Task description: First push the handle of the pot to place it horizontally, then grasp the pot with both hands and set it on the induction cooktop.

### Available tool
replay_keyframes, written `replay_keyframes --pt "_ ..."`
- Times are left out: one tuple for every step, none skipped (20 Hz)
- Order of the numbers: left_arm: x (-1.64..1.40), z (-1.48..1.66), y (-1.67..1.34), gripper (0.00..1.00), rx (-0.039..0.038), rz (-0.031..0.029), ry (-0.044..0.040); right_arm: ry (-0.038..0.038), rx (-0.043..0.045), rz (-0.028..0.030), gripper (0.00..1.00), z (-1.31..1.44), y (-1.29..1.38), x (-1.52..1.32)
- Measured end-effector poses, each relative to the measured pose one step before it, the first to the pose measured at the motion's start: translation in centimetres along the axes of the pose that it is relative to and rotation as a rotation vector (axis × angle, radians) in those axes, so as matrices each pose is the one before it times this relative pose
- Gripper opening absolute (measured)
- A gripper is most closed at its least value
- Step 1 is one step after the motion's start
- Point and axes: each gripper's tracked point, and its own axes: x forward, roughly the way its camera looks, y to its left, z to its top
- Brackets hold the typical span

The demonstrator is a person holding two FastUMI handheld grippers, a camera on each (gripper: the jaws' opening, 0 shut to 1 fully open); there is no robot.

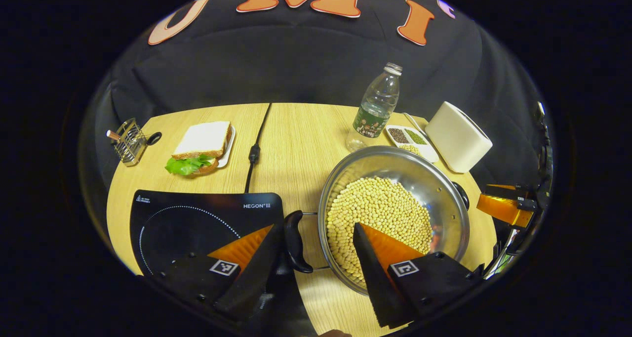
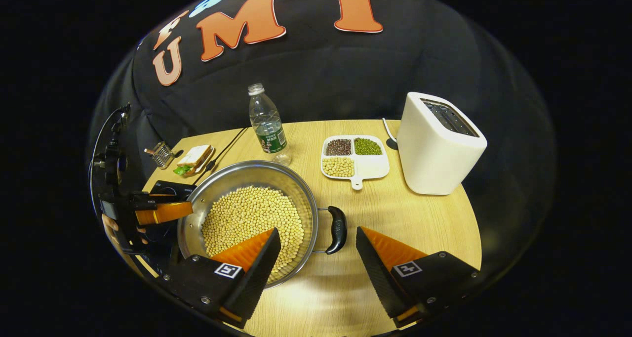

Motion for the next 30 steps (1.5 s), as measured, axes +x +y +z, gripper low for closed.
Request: replay_keyframes --pt "-0.002 0.04 -0.052 0.96 -0.00054 -0.00137 -0.00196 0.0076 -0.00242 -0.00028 0.96 -0.124 0.043 0.341" --pt "0.13 0.012 -0.179 0.96 -0.00428 -0.00694 -0.0036 0.00688 -0.0036 -0.00116 0.96 -0.176 0.052 0.305" --pt "-0.01 -0.03 -0.29 0.93 -0.00327 -0.01036 -0.00152 0.00408 -0.00506 -0.00137 0.96 -0.05 0.055 0.353" --pt "0.142 -0.062 -0.264 0.96 -0.00362 -0.0107 -0.00118 0.00546 -0.00468 -0.00479 0.96 -0.068 -0.006 0.495" --pt "0.154 0.072 -0.233 0.99 -0.00291 -0.0084 -0.00202 0.00685 -0.0064 -0.00667 0.96 -0.212 -0.107 0.364" --pt "0.114 -0.106 -0.368 0.99 -0.0017 -0.00665 -0.00187 0.0079 -0.00315 -0.00884 0.96 -0.209 -0.075 0.506" --pt "0.183 -0.045 -0.214 0.96 -0.0046 -0.00228 0.00153 0.00894 -0.00906 -0.01376 0.96 -0.089 -0.251 0.361" --pt "0.262 -0.173 -0.072 0.96 -0.00375 0.00187 0.00224 -0.01294 -0.00819 -0.02748 0.96 0.181 -0.771 0.321" --pt "0.476 -0.264 0.097 0.95 -0.0051 0.00835 0.00485 0.00209 -0.00195 -0.01104 0.96 -0.12 -0.357 0.235" --pt "0.251 -0.131 0.061 0.95 -0.00858 0.0017 -0.00533 0.0102 0.00734 0.00007 0.96 -0.165 -0.105 0.31" --pt "0.385 -0.168 -0.045 0.93 -0.00925 -0.00074 0.00416 0.01252 0.00814 -0.00113 0.96 -0.389 -0.17 0.305" --pt "0.25 0.171 0.0 0.93 -0.00355 0.00456 -0.01725 0.01549 0.00708 -0.01171 0.96 -0.362 -0.394 0.505" --pt "0.296 0.14 0.008 0.94 -0.00366 -0.00227 0.00187 0.01136 0.00133 -0.01254 0.96 -0.296 -0.373 0.536" --pt "0.089 -0.082 0.005 0.92 0.0038 0.00843 -0.00257 0.01007 0.00151 -0.01154 0.96 -0.171 -0.354 0.497" --pt "0.355 -0.205 -0.09 0.88 0.00082 0.00759 0.00266 0.00962 0.0035 -0.00478 0.96 -0.188 -0.161 0.405" --pt "0.131 -0.016 -0.12 0.86 0.00679 0.00653 -0.00204 0.01191 0.00631 -0.0032 0.96 -0.253 -0.08 0.443" --pt "0.336 0.011 0.107 0.86 0.00738 0.00801 -0.00093 0.00753 0.00385 -0.00104 0.96 -0.205 0.005 0.44" --pt "0.36 -0.106 -0.028 0.86 0.00381 0.01027 0.00472 0.00979 -0.00018 -0.00388 0.96 -0.297 -0.161 0.395" --pt "0.367 -0.063 -0.18 0.88 0.00693 0.00689 0.00312 0.01131 0.00028 -0.00528 0.95 -0.268 -0.101 0.3" --pt "0.327 -0.084 -0.166 0.83 0.00378 0.00796 0.00263 0.0092 0.001 -0.00115 0.94 -0.264 -0.123 0.29" --pt "0.35 0.033 -0.091 0.83 0.00747 0.00779 -0.00034 0.0067 0.00172 0.00391 0.93 -0.154 -0.024 0.228" --pt "0.285 -0.058 -0.109 0.87 0.00922 0.00977 0.00165 0.00539 0.00649 0.00895 0.92 -0.097 0.172 0.083" --pt "0.219 -0.074 0.145 0.87 0.00947 0.01792 0.00326 0.00504 0.0081 0.00802 0.9 -0.128 0.048 0.074" --pt "0.327 -0.028 0.162 0.79 0.00653 0.01469 -0.00305 -0.00069 0.00654 0.0066 0.9 0.022 -0.065 0.045" --pt "0.256 0.08 -0.128 0.83 0.0016 -0.0009 -0.003 -0.00062 0.00435 0.00562 0.87 0.056 -0.04 0.002" --pt "0.11 -0.107 -0.245 0.83 0.00059 -0.00071 0.00003 0.00009 0.00508 0.00795 0.86 -0.017 0.066 0.026" --pt "0.134 -0.022 -0.028 0.83 0.00097 0.00709 -0.00146 0.00106 0.00631 0.00855 0.79 -0.106 0.152 -0.048" --pt "0.17 0.025 0.028 0.86 0.00562 0.00895 -0.00262 0.0012 0.00762 0.00598 0.8 -0.008 0.159 -0.001" --pt "0.154 0.098 0.107 0.86 0.00098 0.01554 -0.00718 -0.00202 0.00815 0.00213 0.74 0.033 -0.086 -0.061" --pt "0.159 -0.048 0.167 0.86 -0.01008 0.01351 0.00112 0.00361 0.009 0.00105 0.72 -0.036 0.018 0.133"
